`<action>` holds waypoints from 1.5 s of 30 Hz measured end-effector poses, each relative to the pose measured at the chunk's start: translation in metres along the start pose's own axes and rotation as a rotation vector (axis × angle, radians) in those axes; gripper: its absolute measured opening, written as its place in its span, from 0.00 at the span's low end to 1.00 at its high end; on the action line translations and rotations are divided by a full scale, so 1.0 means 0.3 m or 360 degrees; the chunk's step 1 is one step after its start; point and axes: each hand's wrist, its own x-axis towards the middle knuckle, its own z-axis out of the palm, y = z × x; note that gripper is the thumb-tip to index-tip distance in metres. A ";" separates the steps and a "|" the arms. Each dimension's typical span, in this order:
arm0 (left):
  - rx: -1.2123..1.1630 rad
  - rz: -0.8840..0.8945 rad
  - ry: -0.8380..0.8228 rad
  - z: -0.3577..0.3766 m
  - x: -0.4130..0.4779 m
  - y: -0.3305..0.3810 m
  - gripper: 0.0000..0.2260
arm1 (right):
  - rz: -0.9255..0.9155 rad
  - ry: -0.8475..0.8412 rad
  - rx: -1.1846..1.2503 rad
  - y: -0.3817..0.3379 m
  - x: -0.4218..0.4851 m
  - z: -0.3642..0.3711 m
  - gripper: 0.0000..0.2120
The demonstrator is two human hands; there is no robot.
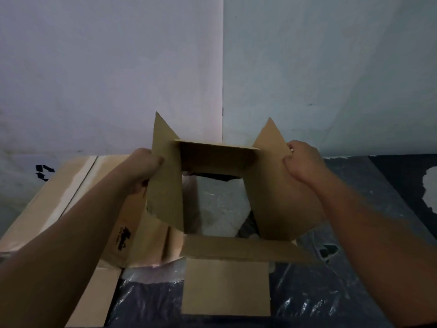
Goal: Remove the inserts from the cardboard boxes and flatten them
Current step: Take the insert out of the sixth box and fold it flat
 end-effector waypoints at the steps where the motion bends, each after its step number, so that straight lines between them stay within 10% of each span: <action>1: -0.0041 -0.0009 0.0005 0.019 -0.017 0.019 0.12 | -0.0031 -0.0010 -0.0050 0.005 0.009 -0.025 0.13; 12: -0.0538 -0.0070 -0.0170 0.283 -0.190 0.109 0.11 | -0.0250 -0.0067 -0.0240 0.115 0.008 -0.192 0.14; 20: -0.0509 0.0158 -0.0094 0.411 -0.328 0.113 0.29 | -0.0174 -0.0078 -0.0312 0.227 -0.028 -0.191 0.15; 29: 0.0918 0.0242 -0.0060 0.423 -0.292 0.057 0.31 | -0.0313 -0.0142 -0.0494 0.169 -0.156 -0.099 0.28; 35: 0.1727 0.0813 0.0116 0.452 -0.142 0.123 0.31 | -0.0566 -0.0432 -0.0156 0.044 -0.296 -0.041 0.23; 40: 0.1925 0.0894 -0.0268 0.553 0.010 0.119 0.37 | -0.0379 -0.1107 0.0127 0.062 -0.393 0.015 0.25; 45: 0.1866 0.0781 -0.0431 0.612 0.061 0.109 0.25 | -0.0327 -0.1212 0.0030 0.040 -0.432 0.064 0.30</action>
